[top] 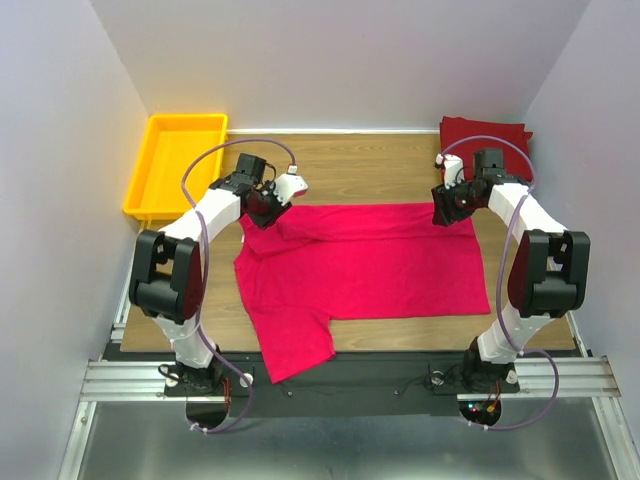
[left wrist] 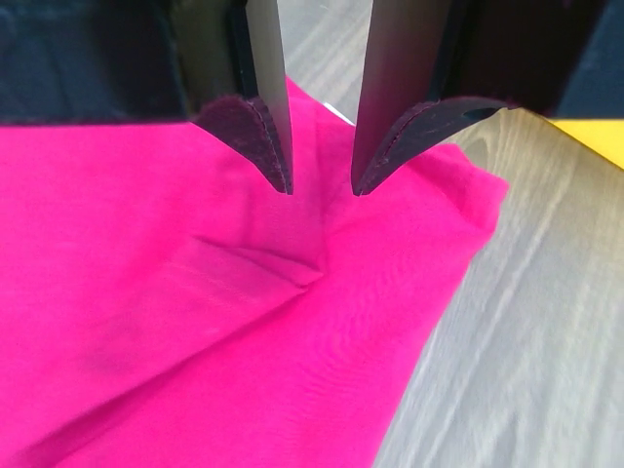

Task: Fold and stack the t-shirts
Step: Fold the tshirt

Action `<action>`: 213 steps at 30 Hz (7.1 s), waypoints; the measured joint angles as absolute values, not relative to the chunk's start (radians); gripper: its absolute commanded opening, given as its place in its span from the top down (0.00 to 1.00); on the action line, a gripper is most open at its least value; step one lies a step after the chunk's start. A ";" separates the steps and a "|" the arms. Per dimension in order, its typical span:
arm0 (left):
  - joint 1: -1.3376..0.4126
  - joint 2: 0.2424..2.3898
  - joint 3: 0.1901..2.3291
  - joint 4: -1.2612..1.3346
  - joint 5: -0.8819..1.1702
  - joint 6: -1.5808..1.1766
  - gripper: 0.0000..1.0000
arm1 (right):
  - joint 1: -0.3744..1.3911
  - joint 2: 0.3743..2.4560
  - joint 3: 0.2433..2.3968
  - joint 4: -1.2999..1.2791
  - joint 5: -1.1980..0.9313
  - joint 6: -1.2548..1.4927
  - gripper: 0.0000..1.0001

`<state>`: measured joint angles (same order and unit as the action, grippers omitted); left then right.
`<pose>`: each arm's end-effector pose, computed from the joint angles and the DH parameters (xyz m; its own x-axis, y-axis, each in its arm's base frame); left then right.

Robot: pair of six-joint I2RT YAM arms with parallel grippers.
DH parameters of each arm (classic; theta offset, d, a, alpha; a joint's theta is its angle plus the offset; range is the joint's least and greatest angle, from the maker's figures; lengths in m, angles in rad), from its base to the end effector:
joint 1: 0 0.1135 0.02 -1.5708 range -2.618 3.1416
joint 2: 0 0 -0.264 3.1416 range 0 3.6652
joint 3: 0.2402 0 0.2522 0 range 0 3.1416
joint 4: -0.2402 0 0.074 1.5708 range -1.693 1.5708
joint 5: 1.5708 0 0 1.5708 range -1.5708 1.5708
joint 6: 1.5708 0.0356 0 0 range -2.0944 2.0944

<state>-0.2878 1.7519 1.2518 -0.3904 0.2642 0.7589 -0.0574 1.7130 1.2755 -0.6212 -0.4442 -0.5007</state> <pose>0.3612 -0.1166 0.2241 -0.2439 0.7650 -0.5961 0.8260 0.4859 0.2855 0.3570 -0.0052 0.2329 -0.6874 -0.3947 -0.6097 -0.5567 0.8254 0.0934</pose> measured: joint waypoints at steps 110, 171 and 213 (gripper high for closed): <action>-0.189 2.122 1.596 -0.419 0.270 0.414 0.65 | -0.053 2.040 1.474 -0.619 -0.298 -0.503 0.59; -0.314 1.372 0.759 -0.473 0.324 0.889 0.43 | -0.045 1.519 0.835 -0.626 -0.077 -1.006 0.99; -0.350 1.118 1.092 -0.908 0.344 0.874 1.00 | -0.045 1.288 0.962 -0.987 -0.022 -1.095 0.99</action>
